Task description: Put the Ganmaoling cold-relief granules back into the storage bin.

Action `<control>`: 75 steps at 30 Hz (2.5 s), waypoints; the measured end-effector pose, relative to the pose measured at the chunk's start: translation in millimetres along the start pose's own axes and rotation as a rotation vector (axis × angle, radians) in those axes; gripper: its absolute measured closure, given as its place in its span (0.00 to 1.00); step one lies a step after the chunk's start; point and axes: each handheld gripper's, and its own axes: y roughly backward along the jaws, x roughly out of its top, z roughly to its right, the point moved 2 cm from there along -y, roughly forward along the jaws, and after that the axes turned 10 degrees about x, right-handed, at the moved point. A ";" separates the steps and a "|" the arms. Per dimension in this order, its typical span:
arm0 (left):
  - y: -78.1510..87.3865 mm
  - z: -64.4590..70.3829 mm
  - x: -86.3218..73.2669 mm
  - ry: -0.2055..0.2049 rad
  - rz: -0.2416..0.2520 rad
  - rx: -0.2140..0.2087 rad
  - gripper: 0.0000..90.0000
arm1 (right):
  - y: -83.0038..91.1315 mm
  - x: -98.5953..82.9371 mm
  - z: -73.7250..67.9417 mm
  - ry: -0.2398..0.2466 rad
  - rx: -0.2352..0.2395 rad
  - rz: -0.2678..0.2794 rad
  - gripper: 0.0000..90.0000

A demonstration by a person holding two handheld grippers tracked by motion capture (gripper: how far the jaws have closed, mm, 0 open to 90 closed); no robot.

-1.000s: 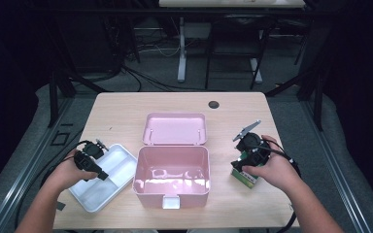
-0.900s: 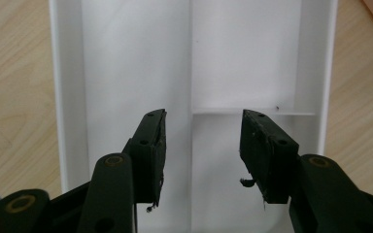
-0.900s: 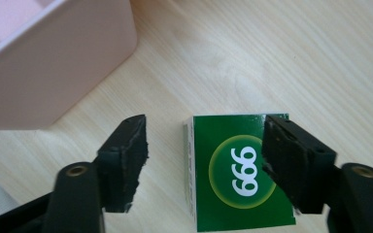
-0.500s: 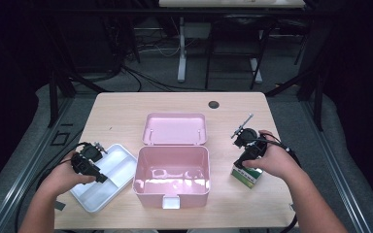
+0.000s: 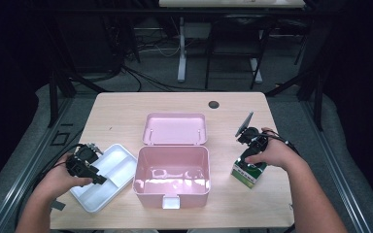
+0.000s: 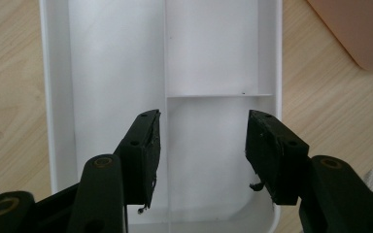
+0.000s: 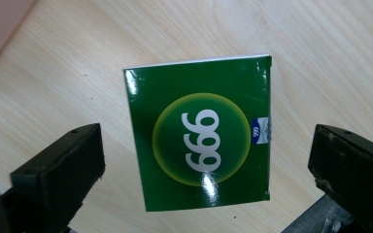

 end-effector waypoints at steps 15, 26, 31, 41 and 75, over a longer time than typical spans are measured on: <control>0.2 -0.4 -3.5 0.012 0.008 -0.023 0.53 | -21.2 0.5 7.1 0.000 0.055 -0.052 0.07; 2.3 -5.5 -7.3 0.030 0.013 -0.012 0.53 | -24.1 -5.0 9.4 0.015 0.063 -0.029 0.15; 1.1 -7.1 -8.7 0.032 0.010 -0.015 0.53 | -24.4 -6.7 10.6 0.029 0.070 -0.020 0.15; 2.7 -10.9 -11.5 0.054 0.006 0.011 0.53 | -22.5 -7.9 10.0 0.038 0.071 -0.039 0.17; -1.4 -11.4 -12.4 0.041 0.000 -0.015 0.53 | 22.4 -2.3 -17.1 0.146 0.055 -0.020 0.18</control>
